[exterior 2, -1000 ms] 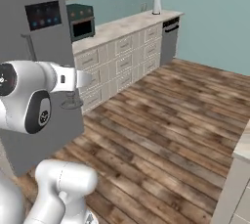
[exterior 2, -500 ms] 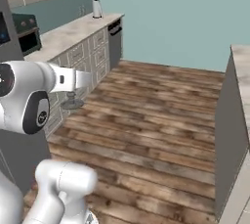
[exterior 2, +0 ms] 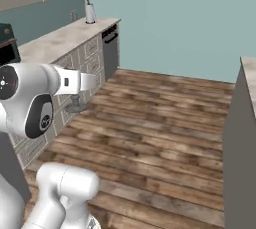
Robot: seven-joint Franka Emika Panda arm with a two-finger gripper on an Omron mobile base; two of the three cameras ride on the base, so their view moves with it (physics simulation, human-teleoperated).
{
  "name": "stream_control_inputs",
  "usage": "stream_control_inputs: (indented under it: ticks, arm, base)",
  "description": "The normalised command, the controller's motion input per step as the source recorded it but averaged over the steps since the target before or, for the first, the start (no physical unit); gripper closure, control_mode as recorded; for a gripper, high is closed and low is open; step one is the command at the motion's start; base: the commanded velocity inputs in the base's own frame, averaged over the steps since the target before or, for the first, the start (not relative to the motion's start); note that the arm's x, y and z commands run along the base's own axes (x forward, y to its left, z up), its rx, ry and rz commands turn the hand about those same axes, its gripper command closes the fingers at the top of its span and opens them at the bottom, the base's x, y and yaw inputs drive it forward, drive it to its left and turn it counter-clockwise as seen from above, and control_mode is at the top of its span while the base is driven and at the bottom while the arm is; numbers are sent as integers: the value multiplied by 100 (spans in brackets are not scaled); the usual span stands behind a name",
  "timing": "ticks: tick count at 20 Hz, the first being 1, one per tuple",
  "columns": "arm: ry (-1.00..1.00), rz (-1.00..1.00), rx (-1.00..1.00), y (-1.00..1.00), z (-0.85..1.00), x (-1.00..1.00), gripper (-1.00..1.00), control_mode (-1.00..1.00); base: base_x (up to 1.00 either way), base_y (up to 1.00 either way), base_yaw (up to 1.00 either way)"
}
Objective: Get the candle and the beer from the cabinet and move them to the dining counter.
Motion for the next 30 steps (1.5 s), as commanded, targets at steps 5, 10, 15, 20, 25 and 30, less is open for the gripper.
stream_control_inputs:
  ticks: [5,10,15,20,25,30]
  arm:
    - [0,0,0,0,0,0,100,100]
    - [0,0,0,0,0,0,100,100]
    - [0,0,0,0,0,0,100,100]
    - [0,0,0,0,0,0,100,100]
    - [0,0,0,0,0,0,100,100]
    - [0,0,0,0,0,0,100,100]
  base:
    - [100,70,-15]
    - [81,91,-52]
    - [82,91,-50]
    - [99,11,-5]
    - [100,0,-6]
    - [100,0,-18]
